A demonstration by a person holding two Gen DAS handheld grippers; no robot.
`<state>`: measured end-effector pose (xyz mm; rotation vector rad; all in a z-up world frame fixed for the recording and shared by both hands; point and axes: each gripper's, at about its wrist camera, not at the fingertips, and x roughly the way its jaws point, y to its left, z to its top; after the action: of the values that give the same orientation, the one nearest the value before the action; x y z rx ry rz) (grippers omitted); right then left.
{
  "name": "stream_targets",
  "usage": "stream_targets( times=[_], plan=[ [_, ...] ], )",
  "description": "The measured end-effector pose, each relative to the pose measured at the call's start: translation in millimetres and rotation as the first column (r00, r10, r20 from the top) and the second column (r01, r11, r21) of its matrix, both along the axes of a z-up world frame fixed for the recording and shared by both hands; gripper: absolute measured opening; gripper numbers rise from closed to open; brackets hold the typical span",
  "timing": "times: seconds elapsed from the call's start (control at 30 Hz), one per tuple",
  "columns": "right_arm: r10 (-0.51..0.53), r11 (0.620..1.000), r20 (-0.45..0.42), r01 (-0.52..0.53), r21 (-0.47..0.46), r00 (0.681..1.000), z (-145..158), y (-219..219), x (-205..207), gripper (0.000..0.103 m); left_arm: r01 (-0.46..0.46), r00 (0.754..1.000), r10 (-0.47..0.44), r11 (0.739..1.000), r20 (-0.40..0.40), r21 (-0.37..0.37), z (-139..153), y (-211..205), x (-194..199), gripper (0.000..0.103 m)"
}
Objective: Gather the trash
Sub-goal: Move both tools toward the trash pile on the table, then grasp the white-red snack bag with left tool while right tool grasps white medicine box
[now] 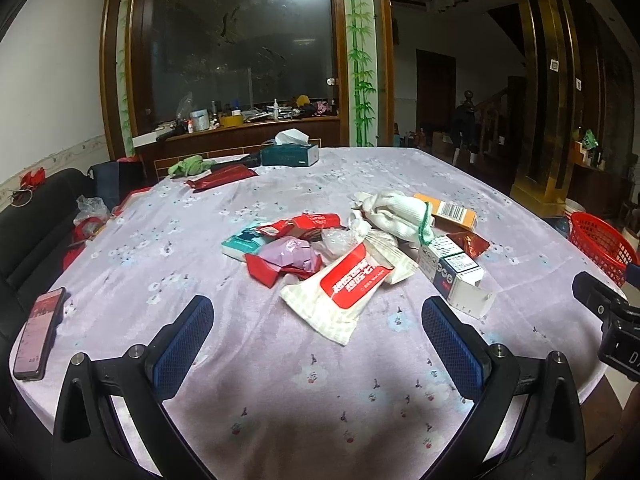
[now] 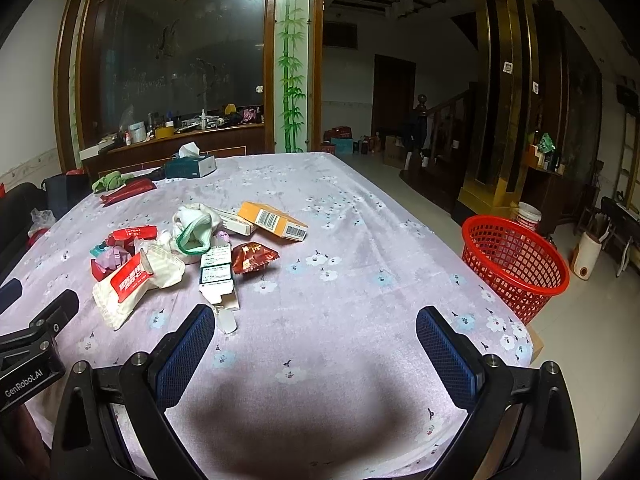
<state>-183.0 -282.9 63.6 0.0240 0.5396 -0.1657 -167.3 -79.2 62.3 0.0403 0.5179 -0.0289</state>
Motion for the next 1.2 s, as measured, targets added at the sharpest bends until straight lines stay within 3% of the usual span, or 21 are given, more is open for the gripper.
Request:
stream_targets(
  times=[0.63,1.2],
  plan=[
    [-0.067,0.997,-0.038,0.068,0.027,0.997,-5.0,-29.9,23.3,0.102,0.062,0.997,-0.062,0.998,-0.034,0.006,0.5,-22.1,38.7,0.103],
    [0.006,1.0,-0.06,-0.005,0.014,0.998,0.6,-12.5,52.4,0.102,0.048,0.997,-0.049,0.999,-0.063,-0.006,1.8,-8.8,64.5,0.103]
  ],
)
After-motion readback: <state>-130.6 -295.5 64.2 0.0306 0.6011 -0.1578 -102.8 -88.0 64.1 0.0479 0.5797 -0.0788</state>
